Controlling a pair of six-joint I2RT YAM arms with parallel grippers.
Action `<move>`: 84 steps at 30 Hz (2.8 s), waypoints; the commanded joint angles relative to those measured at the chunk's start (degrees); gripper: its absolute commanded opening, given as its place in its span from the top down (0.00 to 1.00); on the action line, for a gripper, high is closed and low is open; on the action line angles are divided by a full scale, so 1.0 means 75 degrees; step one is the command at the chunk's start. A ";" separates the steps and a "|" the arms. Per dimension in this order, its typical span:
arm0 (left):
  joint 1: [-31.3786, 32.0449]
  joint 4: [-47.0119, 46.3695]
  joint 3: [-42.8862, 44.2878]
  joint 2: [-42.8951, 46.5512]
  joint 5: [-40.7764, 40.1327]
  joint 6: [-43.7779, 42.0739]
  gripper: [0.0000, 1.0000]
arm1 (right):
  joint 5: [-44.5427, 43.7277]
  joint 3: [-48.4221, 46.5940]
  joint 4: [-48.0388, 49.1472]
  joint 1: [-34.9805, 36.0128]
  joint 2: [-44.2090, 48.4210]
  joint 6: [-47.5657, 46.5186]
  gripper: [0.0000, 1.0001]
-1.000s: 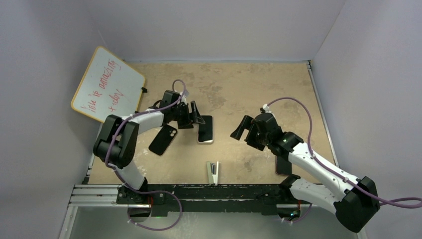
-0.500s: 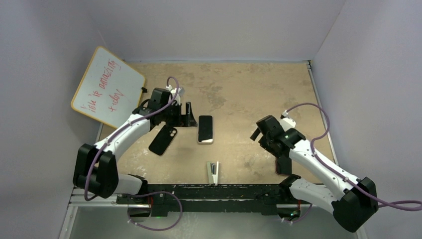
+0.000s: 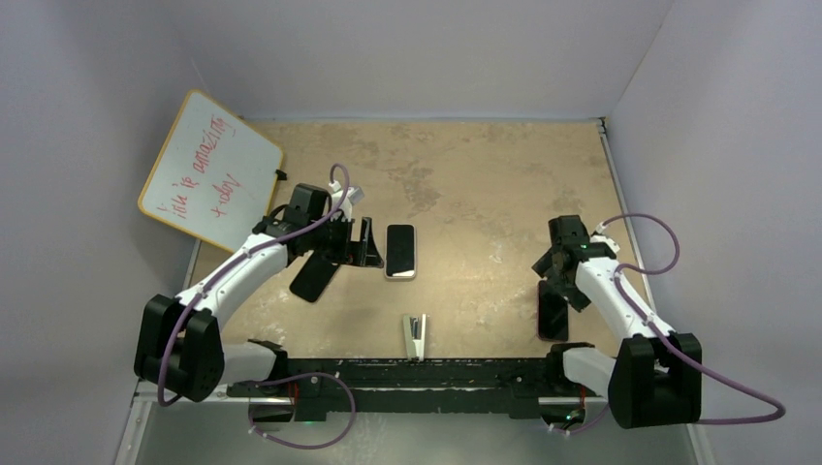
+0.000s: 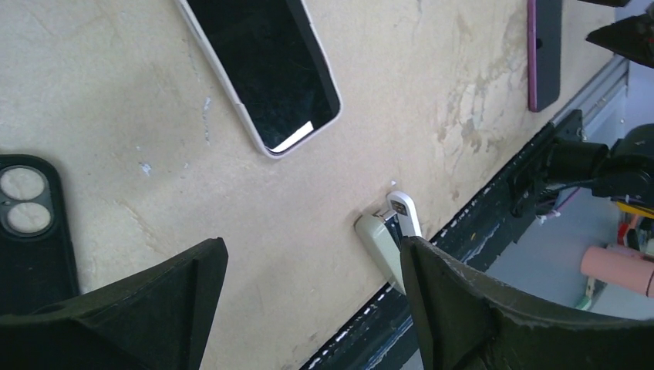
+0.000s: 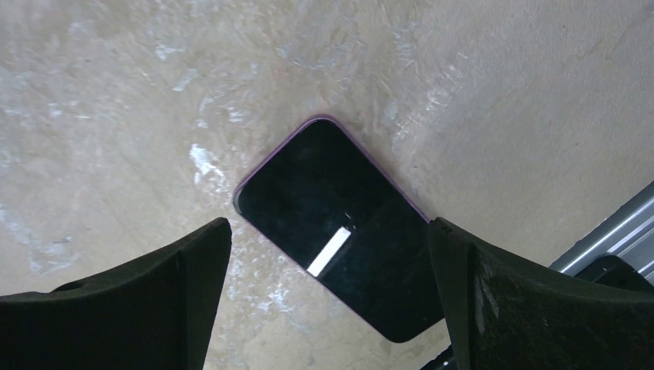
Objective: Put the phone into the phone case
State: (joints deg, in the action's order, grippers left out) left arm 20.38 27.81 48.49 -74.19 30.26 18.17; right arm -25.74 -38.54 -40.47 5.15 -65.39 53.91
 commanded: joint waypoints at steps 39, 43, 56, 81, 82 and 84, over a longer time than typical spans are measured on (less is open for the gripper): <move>-0.0032 -0.0630 -0.0231 0.1244 0.1507 -0.0042 0.14 | 0.3533 -0.3477 -0.2036 -0.1632 -0.4175 -0.5288 0.01; -0.0034 -0.0612 -0.0264 0.1329 0.1417 -0.0045 0.14 | 0.3490 -0.3429 -0.1951 -0.1767 -0.4395 -0.5280 0.01; -0.0034 -0.0547 -0.0220 0.1478 0.1365 -0.0079 0.14 | 0.3419 -0.3297 -0.1937 -0.1868 -0.5437 -0.5257 0.01; -0.0054 -0.0254 -0.0118 0.1498 0.0430 -0.0114 0.14 | 0.3408 -0.3100 -0.0919 -0.0809 -0.5127 -0.5073 0.47; -0.0048 -0.0220 -0.0091 0.1466 0.0282 -0.0115 0.14 | 0.3404 -0.3175 -0.0856 -0.0653 -0.5166 -0.4992 0.48; -0.0046 -0.0074 -0.0025 0.1386 -0.0105 -0.0115 0.14 | 0.3392 -0.3372 -0.0740 -0.0270 -0.5267 -0.4802 0.48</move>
State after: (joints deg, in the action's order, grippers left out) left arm 20.32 25.87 46.48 -64.16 35.11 18.37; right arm 0.97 -60.75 -53.25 -1.19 -104.81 14.13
